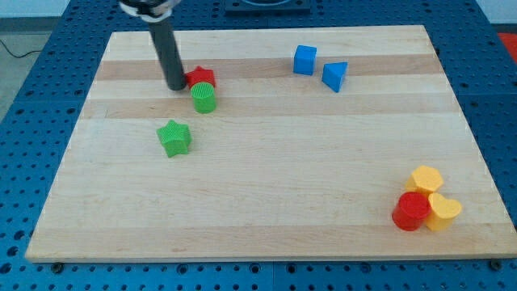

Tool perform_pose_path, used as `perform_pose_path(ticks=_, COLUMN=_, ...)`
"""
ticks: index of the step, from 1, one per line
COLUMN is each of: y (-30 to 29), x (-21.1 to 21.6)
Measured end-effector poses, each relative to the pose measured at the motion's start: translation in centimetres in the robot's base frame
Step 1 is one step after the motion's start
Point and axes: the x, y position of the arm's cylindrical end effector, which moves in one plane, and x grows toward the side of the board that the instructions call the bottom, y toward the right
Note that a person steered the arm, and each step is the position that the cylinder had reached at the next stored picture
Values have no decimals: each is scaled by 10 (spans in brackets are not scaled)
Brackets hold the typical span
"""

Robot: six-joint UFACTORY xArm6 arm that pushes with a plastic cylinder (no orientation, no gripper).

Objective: Move the red star diagonal bottom right to the green circle

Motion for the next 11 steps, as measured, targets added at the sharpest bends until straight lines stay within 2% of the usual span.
perform_pose_path(ticks=1, y=30, x=0)
perform_pose_path(ticks=2, y=30, x=-7)
perform_pose_path(ticks=3, y=9, x=-42)
perform_pose_path(ticks=4, y=13, x=-67)
perform_pose_path(ticks=5, y=36, x=-54)
perform_pose_path(ticks=6, y=48, x=-14)
perform_pose_path(ticks=8, y=49, x=-3)
perform_pose_path(ticks=10, y=87, x=44)
perform_pose_path(ticks=11, y=89, x=44)
